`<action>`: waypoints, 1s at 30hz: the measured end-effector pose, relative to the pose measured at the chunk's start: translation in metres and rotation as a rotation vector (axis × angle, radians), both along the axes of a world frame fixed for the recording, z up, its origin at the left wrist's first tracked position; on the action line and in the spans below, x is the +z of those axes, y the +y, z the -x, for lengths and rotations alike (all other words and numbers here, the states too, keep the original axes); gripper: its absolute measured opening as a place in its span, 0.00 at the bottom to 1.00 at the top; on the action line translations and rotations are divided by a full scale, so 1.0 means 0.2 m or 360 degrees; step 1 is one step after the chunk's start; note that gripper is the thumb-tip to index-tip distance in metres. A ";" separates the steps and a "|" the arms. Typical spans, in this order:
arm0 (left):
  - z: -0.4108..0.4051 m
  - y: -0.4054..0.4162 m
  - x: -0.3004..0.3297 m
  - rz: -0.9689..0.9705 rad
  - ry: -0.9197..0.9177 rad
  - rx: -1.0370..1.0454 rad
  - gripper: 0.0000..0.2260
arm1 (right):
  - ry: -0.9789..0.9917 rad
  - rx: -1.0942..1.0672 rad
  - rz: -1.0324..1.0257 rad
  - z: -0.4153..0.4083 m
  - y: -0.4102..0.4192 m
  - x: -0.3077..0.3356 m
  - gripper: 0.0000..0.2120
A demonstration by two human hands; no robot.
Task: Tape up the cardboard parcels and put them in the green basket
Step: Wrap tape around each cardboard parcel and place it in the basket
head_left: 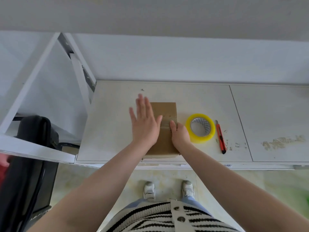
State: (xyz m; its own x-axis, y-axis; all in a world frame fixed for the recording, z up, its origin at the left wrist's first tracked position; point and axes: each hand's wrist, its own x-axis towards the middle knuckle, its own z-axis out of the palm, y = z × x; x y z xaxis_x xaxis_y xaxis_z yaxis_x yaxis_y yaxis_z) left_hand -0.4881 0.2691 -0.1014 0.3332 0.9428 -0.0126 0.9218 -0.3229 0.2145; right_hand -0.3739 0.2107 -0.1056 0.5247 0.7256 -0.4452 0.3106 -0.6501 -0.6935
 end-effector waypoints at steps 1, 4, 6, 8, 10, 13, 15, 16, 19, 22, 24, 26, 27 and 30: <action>-0.05 0.01 0.01 -0.0022 0.0042 -0.0108 0.34 | -0.0011 0.0003 -0.0003 0.00 0.00 0.00 0.18; -0.10 0.04 -0.03 0.0072 0.0200 -0.0223 0.32 | -0.0036 0.0013 -0.0039 0.00 0.00 -0.01 0.16; -0.09 0.05 -0.06 0.0083 0.0263 -0.0241 0.31 | -0.0040 0.0014 -0.0034 0.00 0.00 -0.01 0.15; -0.09 0.05 -0.06 0.0107 0.0260 -0.0273 0.31 | -0.0026 0.0008 -0.0027 0.00 0.00 0.00 0.16; -0.08 0.08 -0.04 0.0134 0.0254 -0.0321 0.31 | -0.0016 0.0014 -0.0025 0.01 0.01 0.02 0.18; -0.06 0.09 -0.01 0.0199 0.0191 -0.0330 0.33 | 0.0077 -0.0003 -0.0054 0.01 -0.01 0.05 0.18; -0.02 0.06 0.00 0.0216 0.0078 -0.0161 0.34 | 0.0383 -0.0079 -0.0154 0.02 -0.04 0.08 0.16; -0.01 0.04 0.00 0.0245 -0.0016 -0.0053 0.34 | 0.0526 -0.0111 -0.0195 0.01 -0.05 0.10 0.14; 0.02 0.02 0.04 0.0582 -0.0488 0.0171 0.37 | 0.0695 -0.0096 -0.0334 0.00 -0.08 0.15 0.15; 0.02 0.04 0.11 0.0937 -0.0931 0.0283 0.40 | 0.0410 -0.0026 -0.0493 -0.01 -0.06 0.17 0.14; 0.01 0.03 0.13 0.1161 -0.1146 0.0368 0.44 | 0.0193 -0.0066 -0.0572 -0.03 -0.05 0.17 0.19; 0.01 0.01 0.12 0.1371 -0.1352 0.0522 0.48 | 0.0141 -0.0102 -0.0487 -0.03 -0.03 0.17 0.26; 0.02 0.01 0.12 0.1462 -0.1486 0.0627 0.49 | 0.0187 -0.0095 -0.0364 -0.03 -0.02 0.17 0.27; 0.03 0.01 0.09 0.1598 -0.1776 0.0802 0.45 | 0.0493 -0.0032 -0.0071 0.00 -0.01 0.16 0.22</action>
State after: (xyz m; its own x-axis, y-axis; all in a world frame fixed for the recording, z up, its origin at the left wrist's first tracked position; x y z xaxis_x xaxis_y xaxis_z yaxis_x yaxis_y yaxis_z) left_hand -0.4948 0.2701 -0.0832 0.2695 0.7138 -0.6465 0.1250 0.6397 0.7584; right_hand -0.3735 0.2082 -0.0737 0.3834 0.7388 -0.5542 0.0675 -0.6209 -0.7810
